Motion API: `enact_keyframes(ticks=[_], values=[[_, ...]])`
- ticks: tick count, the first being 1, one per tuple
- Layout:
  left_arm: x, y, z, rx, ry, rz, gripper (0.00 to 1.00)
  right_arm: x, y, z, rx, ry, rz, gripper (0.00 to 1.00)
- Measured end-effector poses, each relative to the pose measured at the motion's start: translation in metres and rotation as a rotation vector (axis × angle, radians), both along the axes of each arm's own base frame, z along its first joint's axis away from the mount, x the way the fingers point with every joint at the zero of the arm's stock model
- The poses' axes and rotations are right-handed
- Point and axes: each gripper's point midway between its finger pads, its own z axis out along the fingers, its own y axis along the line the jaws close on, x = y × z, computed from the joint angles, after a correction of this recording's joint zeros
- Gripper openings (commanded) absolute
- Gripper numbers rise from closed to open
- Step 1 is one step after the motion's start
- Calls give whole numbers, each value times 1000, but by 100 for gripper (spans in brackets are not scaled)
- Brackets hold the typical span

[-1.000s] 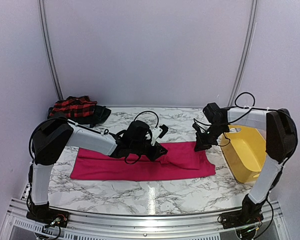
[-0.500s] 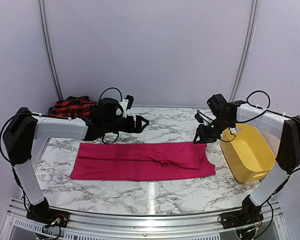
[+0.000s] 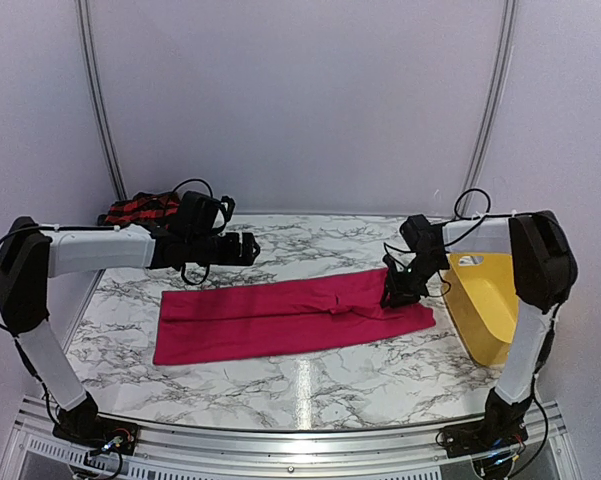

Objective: Fold and stack the mixed laundry pile
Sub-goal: Rotate the rectangle-folded T-shirt at the center of the board.

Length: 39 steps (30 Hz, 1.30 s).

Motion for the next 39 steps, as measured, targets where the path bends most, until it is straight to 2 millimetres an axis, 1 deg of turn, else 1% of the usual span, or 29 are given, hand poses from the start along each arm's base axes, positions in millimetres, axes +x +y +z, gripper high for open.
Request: enact_keyframes(ticks=[1,3,5,6,7,9,11,13,15,18,20,22,24,26,28,31,33,34,36,39], values=[[0,3,-3,28,15,3,99,17,-5,0,-4,-16,-14,32],[-4,10,-14,90,55,7,99,57,-14,1,-24,-63,-28,32],[-11,20,-34,164,115,9,98,97,-18,1,-47,-116,-24,32],[-16,25,-45,201,148,9,96,114,-19,2,-57,-142,-23,33],[-21,29,-54,233,180,6,92,137,-20,3,-72,-167,-23,33],[-31,37,-73,294,244,-7,81,174,-19,7,-97,-222,-27,33],[-40,43,-85,343,288,-25,71,194,-18,16,-103,-267,-32,33],[-46,48,-91,378,311,-43,64,197,-15,29,-97,-291,-30,33],[-46,49,-92,406,324,-55,56,194,-11,43,-89,-308,-25,33],[-35,42,-95,444,321,-80,48,184,6,63,-52,-329,-3,33],[-30,37,-105,478,326,-102,43,176,22,69,-23,-332,16,33],[-32,38,-118,518,348,-117,40,167,40,67,1,-321,40,33],[-42,41,-134,564,383,-135,37,157,52,55,15,-290,56,32],[-47,39,-133,578,375,-147,36,146,62,42,22,-256,69,32],[-58,39,-135,593,375,-157,36,142,66,26,21,-223,75,32],[-83,34,-136,599,384,-178,36,144,66,-1,16,-185,75,31],[-107,26,-137,594,394,-203,38,154,72,5,36,-212,78,32],[-117,21,-137,586,397,-207,39,159,75,5,44,-220,83,32],[-146,8,-137,553,422,-230,41,170,86,3,69,-235,105,33],[-183,-13,-136,506,454,-273,47,190,119,7,134,-296,182,34]])
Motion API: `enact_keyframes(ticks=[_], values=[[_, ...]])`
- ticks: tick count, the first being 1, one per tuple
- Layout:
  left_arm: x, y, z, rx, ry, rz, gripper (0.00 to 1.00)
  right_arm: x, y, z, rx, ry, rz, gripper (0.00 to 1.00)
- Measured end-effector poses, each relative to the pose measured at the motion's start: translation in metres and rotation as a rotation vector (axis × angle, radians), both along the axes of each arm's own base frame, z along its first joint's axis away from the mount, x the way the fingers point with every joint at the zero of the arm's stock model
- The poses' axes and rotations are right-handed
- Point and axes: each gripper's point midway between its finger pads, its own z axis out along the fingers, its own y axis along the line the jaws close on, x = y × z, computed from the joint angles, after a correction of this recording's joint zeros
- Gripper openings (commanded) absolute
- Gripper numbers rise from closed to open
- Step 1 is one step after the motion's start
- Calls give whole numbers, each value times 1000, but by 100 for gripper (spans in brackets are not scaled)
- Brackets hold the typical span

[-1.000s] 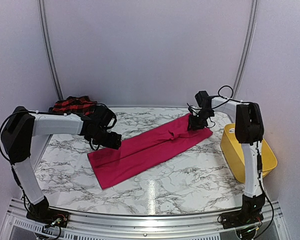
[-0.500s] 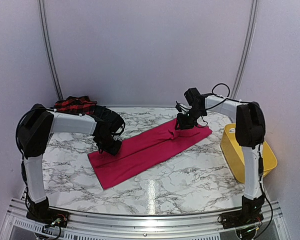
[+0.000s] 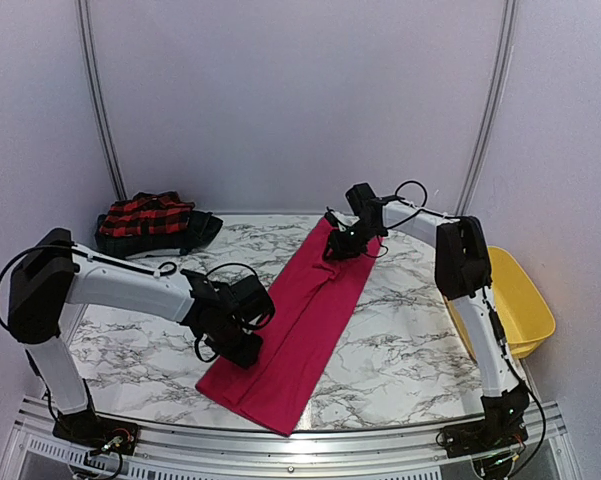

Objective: Fold and stack the mixed laundry pile
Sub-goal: Rotate the rectangle-folded T-shirt at the center of the board.

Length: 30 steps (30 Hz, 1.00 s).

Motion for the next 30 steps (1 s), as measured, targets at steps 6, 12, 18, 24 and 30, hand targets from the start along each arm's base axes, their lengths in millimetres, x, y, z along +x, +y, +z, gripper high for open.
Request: enact_keyframes(ticks=[6,12,18,24,30], values=[[-62,-35,10,-76,95,-76,52,-13,42,9,60,-33,129,38],[-25,-32,41,-168,41,25,52,-49,24,59,40,-51,125,37],[21,-41,48,-205,-14,67,50,-77,9,83,63,-48,76,35],[35,-47,23,-169,-6,38,44,-89,-1,17,-5,87,27,33],[23,-59,7,-165,36,-10,44,-58,5,-5,-47,61,11,28]])
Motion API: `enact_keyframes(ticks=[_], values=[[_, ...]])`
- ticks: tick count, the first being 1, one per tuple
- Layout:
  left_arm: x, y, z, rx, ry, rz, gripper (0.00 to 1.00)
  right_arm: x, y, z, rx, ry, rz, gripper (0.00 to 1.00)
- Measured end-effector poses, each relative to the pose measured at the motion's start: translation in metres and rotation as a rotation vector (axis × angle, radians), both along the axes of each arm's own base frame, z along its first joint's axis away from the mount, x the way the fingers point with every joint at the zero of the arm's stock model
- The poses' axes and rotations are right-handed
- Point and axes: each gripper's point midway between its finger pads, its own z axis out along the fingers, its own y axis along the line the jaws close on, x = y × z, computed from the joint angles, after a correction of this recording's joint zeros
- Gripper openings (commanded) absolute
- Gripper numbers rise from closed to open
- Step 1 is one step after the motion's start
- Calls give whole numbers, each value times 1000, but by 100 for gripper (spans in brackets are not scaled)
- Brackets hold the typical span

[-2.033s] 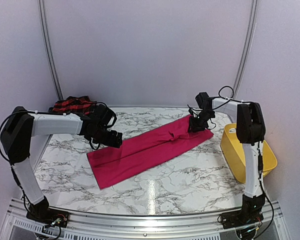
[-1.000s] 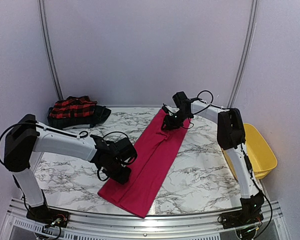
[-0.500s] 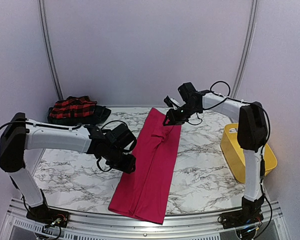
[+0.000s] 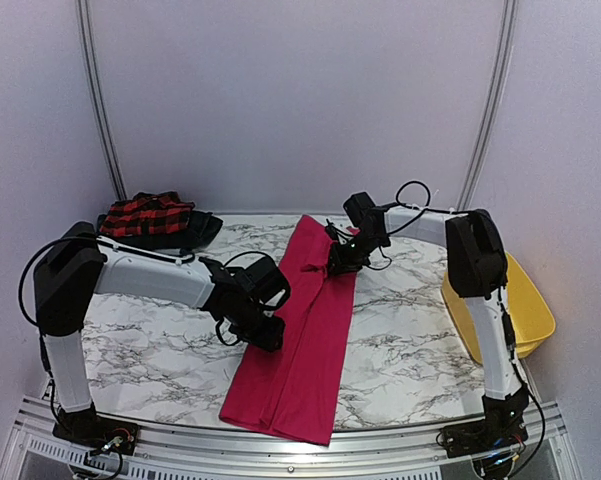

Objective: Fold and stack the mixed laundry pile
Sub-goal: Rotate the rectangle-folded T-shirt at the center of the board.

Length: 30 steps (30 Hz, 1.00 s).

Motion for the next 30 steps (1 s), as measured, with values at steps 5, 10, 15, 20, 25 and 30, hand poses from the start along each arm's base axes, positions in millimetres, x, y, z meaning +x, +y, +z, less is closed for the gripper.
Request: enact_keyframes(ticks=[5,10,15,20,25,30], values=[[10,-20,-1,-37,-4,20,45,42,14,-1,-11,-82,5,28],[32,-35,0,-84,-13,79,47,77,24,0,-7,-166,5,33],[52,-28,2,-106,-14,128,74,80,19,6,-6,-172,-7,45],[66,-16,27,-88,-106,115,99,77,8,55,8,-215,-21,60],[67,-9,121,-176,-302,89,99,58,-9,176,37,-397,-31,90],[70,19,232,-304,-542,162,99,13,-50,279,75,-546,-129,98]])
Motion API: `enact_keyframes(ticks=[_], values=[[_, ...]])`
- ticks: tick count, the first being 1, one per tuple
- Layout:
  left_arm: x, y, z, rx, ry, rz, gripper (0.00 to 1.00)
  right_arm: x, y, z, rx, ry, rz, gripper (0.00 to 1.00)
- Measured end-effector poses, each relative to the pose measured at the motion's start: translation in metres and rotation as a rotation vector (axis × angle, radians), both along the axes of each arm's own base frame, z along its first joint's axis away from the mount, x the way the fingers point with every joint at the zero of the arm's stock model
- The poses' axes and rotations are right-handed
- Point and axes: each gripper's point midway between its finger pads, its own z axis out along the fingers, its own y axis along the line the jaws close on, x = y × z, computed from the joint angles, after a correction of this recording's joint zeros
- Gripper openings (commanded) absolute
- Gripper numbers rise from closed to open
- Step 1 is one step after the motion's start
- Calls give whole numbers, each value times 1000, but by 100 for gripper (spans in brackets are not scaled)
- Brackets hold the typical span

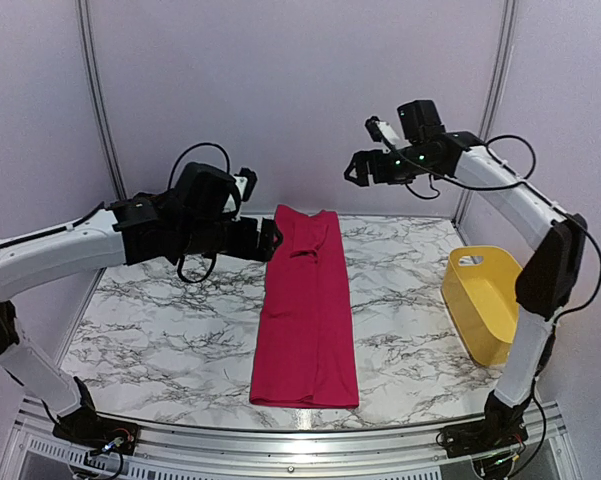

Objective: Fold and stack the mixed laundry pile
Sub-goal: Rotate the rectangle-folded T-shirt at the center of the board, then pick up the rectangle-folded T-shirt from the center of the board.

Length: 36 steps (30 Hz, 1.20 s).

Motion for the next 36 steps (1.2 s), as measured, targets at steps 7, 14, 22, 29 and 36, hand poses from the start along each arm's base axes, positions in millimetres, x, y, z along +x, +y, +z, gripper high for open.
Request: enact_keyframes(ticks=[7,14,22,29,36], values=[[-22,22,-25,-68,121,36,99,-80,-45,-51,178,247,16,83],[-149,32,-143,-18,491,-25,75,-263,-11,-175,203,723,145,69],[-201,34,-190,-51,699,78,50,-344,-23,-232,228,892,125,57],[-203,25,-213,-72,751,135,47,-354,-9,-250,224,937,143,52],[-204,23,-227,-111,774,144,45,-357,7,-262,227,952,163,49]])
